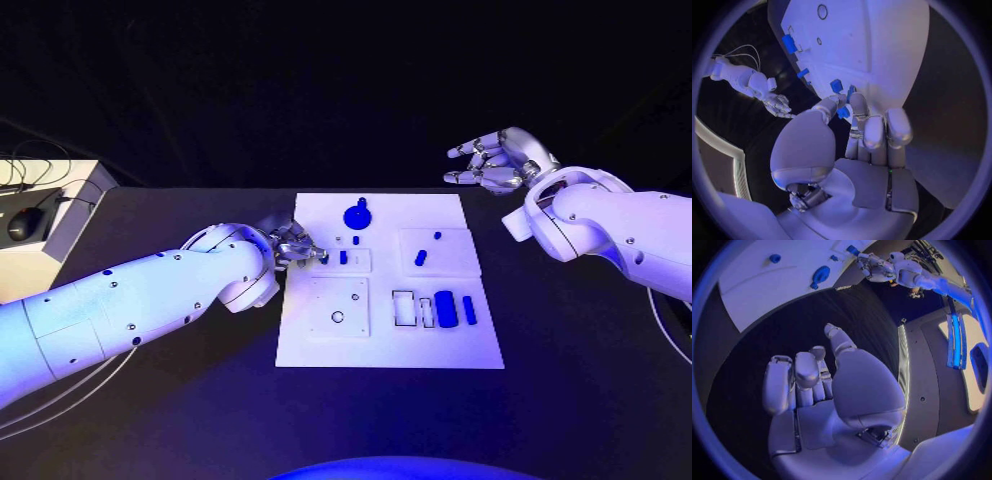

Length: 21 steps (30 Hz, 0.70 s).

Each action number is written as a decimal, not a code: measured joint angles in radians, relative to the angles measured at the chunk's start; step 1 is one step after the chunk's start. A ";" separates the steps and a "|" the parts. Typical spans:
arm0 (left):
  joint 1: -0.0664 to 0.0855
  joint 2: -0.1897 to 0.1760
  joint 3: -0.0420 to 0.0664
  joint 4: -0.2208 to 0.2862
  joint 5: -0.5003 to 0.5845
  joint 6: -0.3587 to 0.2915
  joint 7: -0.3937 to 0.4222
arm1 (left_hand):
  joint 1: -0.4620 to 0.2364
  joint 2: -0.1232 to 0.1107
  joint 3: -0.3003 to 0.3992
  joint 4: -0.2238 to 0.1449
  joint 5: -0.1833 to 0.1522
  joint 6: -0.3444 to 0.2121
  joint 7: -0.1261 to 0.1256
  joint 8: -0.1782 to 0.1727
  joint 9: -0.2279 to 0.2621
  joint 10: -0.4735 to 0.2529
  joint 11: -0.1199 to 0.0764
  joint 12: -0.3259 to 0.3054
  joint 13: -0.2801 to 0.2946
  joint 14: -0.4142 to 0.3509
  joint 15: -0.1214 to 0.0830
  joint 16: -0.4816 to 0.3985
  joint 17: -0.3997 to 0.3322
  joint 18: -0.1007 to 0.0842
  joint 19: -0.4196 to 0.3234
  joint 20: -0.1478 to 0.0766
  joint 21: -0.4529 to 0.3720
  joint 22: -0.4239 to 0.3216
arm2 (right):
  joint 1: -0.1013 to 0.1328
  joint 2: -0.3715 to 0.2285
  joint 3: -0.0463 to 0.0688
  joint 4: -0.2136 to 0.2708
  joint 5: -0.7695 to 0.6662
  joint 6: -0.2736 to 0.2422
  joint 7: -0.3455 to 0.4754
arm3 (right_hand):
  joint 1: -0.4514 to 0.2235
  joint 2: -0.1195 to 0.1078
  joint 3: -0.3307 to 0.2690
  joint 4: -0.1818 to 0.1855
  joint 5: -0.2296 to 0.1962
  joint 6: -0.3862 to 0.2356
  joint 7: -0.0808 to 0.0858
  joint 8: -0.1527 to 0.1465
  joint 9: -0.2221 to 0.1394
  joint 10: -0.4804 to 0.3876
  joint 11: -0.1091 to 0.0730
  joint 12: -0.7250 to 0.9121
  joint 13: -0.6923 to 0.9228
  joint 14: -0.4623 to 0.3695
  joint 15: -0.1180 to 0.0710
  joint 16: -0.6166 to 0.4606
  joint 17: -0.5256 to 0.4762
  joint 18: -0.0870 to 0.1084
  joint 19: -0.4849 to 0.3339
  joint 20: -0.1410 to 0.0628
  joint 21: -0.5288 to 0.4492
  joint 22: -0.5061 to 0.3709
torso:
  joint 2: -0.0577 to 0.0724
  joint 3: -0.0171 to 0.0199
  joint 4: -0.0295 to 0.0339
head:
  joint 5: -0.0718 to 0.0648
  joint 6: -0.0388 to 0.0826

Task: Assemble the parts on the task board

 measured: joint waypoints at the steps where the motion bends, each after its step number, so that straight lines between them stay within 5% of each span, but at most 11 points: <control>1: 0.000 0.000 0.000 0.000 -0.003 0.003 0.000 | 0.000 0.000 0.000 0.000 0.000 0.000 0.000 0.000 0.000 0.000 0.000 0.000 0.000 0.000 0.000 0.000 -0.001 0.000 0.000 0.000 0.000 0.000 | 0.000 0.000 0.000 0.000 0.000 0.000 0.000 | 0.000 0.000 0.000 0.000 0.000 0.000 0.000 0.000 0.000 0.000 0.000 0.000 0.000 0.000 0.000 0.000 0.000 0.000 0.000 0.000 0.000 0.000 | 0.000 -0.0002 0.0000 | 0.000 -0.001; 21: 0.002 -0.001 0.003 0.000 -0.023 0.050 -0.011 | 0.005 -0.005 0.000 0.000 0.002 -0.001 -0.001 0.003 -0.006 -0.001 -0.001 0.000 0.002 0.000 0.000 0.000 -0.006 0.000 0.000 0.000 0.000 -0.001 | -0.002 0.000 0.000 -0.002 0.000 0.001 0.000 | -0.005 0.005 -0.003 0.003 0.004 -0.001 0.000 0.000 0.000 0.001 0.001 0.000 0.000 0.000 0.000 0.000 0.000 0.000 0.000 0.000 0.000 0.000 | 0.000 -0.0001 -0.0005 | 0.001 -0.005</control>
